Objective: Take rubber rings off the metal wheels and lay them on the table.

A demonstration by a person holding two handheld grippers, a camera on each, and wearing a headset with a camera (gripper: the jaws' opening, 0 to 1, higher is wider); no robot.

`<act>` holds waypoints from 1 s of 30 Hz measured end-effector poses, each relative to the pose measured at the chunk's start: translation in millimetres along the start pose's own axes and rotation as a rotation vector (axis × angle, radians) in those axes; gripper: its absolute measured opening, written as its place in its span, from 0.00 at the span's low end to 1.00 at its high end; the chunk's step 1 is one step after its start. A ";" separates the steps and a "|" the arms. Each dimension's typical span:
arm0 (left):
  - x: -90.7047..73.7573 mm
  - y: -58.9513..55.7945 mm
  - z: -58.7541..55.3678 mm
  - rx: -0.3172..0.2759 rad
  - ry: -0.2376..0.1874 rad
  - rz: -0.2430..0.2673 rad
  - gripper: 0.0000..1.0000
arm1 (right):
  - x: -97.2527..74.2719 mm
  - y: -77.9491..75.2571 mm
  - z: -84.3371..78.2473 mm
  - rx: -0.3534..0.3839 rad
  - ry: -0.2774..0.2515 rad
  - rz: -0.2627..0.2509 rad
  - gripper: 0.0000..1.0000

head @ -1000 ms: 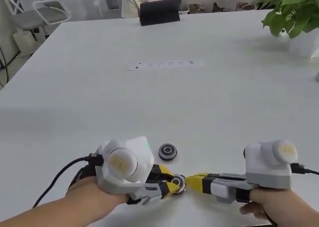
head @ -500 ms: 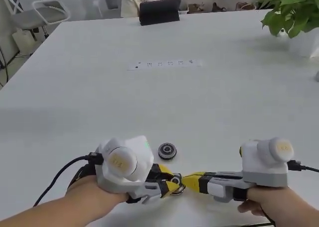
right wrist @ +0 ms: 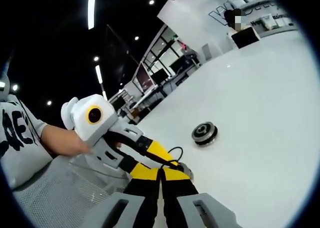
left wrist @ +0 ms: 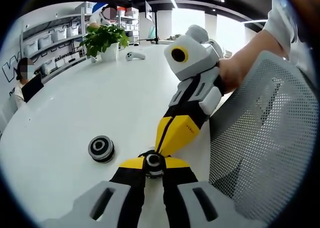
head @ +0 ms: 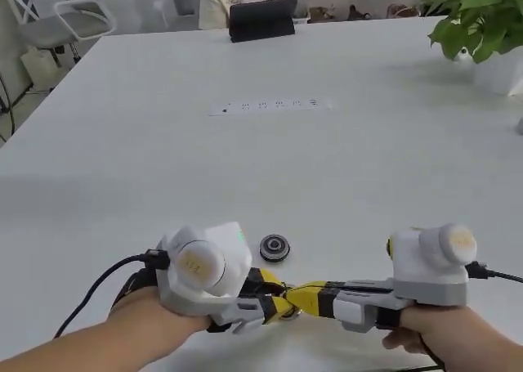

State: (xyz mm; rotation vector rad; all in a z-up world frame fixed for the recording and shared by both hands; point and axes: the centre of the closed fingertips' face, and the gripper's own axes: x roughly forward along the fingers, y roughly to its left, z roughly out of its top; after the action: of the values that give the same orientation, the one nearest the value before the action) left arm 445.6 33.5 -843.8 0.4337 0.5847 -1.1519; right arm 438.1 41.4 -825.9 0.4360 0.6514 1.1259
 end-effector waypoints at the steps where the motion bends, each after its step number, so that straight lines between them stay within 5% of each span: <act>1: 0.0 0.2 0.3 -0.003 -0.001 0.000 0.07 | -0.3 -1.8 0.3 0.000 -0.001 -0.007 0.00; 18: -1.3 -2.4 1.6 0.002 0.018 -0.029 0.12 | -4.2 -13.0 -3.5 -0.015 0.026 -0.046 0.00; 30: -20.0 -4.5 11.8 -0.037 -0.028 -0.047 0.19 | -5.4 -9.7 2.2 -0.014 0.013 -0.031 0.00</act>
State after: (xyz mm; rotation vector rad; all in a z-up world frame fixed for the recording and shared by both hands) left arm 438.1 39.2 -822.0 0.3732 0.5933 -1.1885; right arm 444.7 32.7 -829.0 0.4057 0.6595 1.1040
